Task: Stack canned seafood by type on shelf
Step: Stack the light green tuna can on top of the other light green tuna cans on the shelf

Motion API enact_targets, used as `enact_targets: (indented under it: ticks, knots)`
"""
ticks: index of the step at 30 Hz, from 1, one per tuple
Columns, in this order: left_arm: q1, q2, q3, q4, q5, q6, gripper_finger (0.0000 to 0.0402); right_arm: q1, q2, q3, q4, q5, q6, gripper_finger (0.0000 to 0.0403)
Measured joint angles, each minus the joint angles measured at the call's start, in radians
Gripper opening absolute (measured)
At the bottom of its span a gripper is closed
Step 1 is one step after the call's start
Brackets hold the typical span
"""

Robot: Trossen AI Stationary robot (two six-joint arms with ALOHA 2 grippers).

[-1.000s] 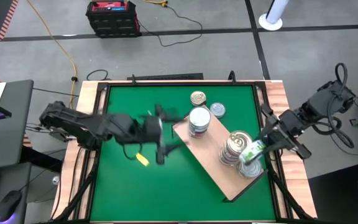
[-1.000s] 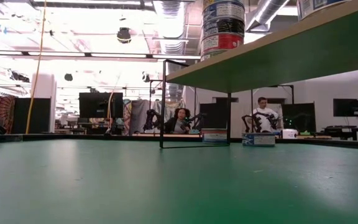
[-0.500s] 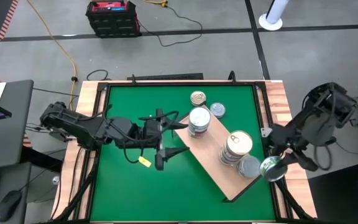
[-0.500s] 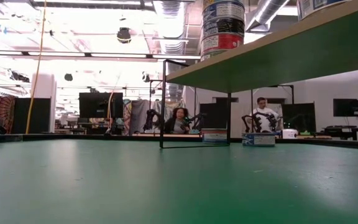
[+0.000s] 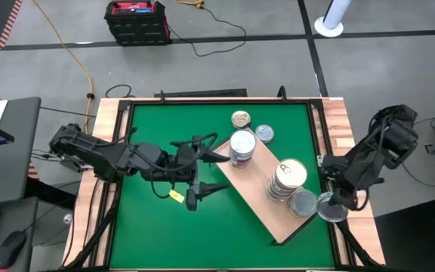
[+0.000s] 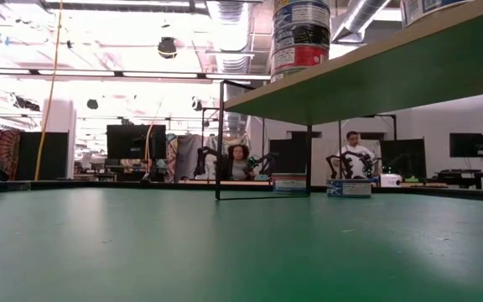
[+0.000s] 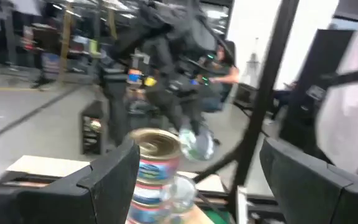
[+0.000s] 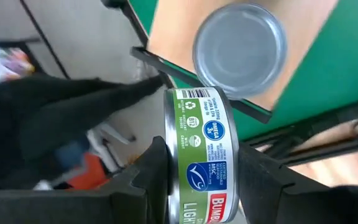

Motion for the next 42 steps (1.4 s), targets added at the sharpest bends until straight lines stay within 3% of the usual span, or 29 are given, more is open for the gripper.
enact_targets:
  ticks: [4,8,12,18,25,30,34,42]
  knots:
    - [-0.079,0.082,-0.001,0.017,-0.045,0.165,0.0315,-0.035,-0.001,-0.005,0.157,-0.002,0.047,0.0177]
    - [-0.156,0.166,0.024,0.136,-0.221,0.460,0.0315,-0.039,-0.016,-0.005,0.302,-0.020,0.126,0.0178]
    - [-0.170,0.267,0.120,0.183,-0.344,0.652,0.0315,-0.038,-0.030,-0.005,0.374,-0.028,0.239,0.0177]
    - [-0.172,0.411,0.259,0.173,-0.344,0.708,0.0315,-0.039,-0.027,-0.005,0.362,-0.024,0.391,0.0178]
    - [-0.170,0.524,0.357,0.171,-0.393,0.940,0.0315,-0.067,-0.025,-0.005,0.417,-0.006,0.553,0.0180]
    - [-0.160,0.542,0.364,0.203,-0.435,1.087,0.0315,-0.129,-0.003,-0.006,0.588,0.046,0.538,0.0178]
    - [-0.142,0.542,0.364,0.295,-0.451,1.124,0.0315,-0.183,0.019,-0.006,0.624,0.038,0.507,0.0179]
    - [-0.122,0.540,0.364,0.375,-0.394,1.263,0.0315,-0.269,0.040,-0.006,0.699,0.000,0.415,0.0178]
